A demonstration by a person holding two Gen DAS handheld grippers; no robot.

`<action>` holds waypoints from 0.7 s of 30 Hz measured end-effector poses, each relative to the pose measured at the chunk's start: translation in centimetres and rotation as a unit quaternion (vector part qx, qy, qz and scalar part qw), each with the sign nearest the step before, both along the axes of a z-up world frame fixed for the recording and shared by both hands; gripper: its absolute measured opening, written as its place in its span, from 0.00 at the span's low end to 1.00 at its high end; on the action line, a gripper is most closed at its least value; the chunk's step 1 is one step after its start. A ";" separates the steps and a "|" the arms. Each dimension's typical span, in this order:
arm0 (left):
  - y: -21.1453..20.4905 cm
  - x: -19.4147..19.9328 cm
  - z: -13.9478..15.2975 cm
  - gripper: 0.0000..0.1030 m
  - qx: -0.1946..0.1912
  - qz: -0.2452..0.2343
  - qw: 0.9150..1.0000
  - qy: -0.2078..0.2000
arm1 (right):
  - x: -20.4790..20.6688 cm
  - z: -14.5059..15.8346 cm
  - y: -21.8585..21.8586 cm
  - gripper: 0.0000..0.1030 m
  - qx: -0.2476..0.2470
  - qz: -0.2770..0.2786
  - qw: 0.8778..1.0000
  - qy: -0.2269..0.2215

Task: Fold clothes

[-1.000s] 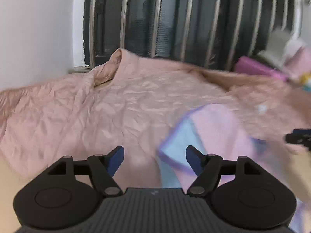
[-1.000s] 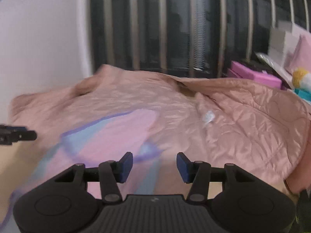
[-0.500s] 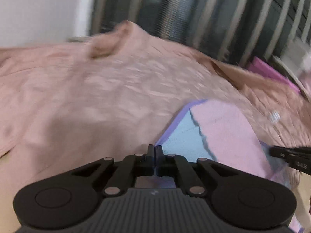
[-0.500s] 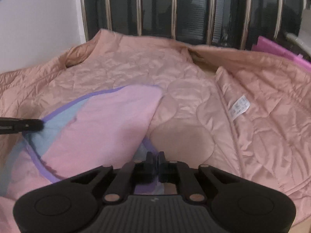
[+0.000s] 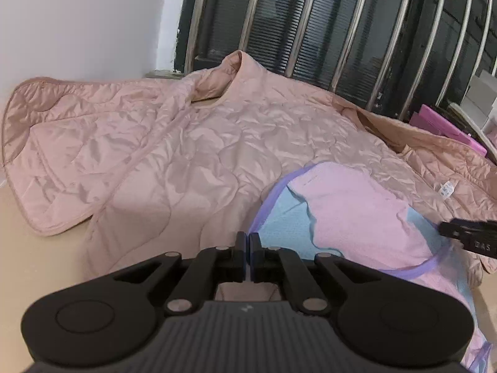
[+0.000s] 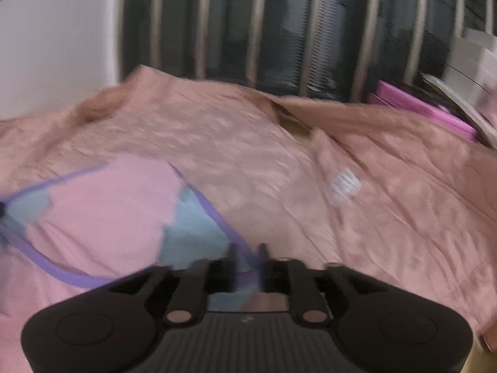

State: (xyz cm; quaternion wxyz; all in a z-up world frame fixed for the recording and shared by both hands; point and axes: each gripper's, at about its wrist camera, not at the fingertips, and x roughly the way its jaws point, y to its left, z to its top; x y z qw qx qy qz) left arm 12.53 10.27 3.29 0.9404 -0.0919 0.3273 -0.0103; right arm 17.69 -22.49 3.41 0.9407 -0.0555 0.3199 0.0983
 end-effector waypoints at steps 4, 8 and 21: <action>1.3 0.6 -0.2 0.01 -0.002 0.020 1.000 0.000 | 2.5 -0.6 1.4 0.40 0.018 0.030 0.999 0.008; 1.6 2.0 -0.5 0.01 -0.006 0.018 1.000 0.012 | 4.3 -1.7 2.2 0.04 0.002 -0.005 1.000 0.030; 1.3 -6.3 1.3 0.61 -0.008 -0.040 0.999 -0.033 | -7.9 3.6 -2.2 0.46 0.035 0.015 0.998 -0.052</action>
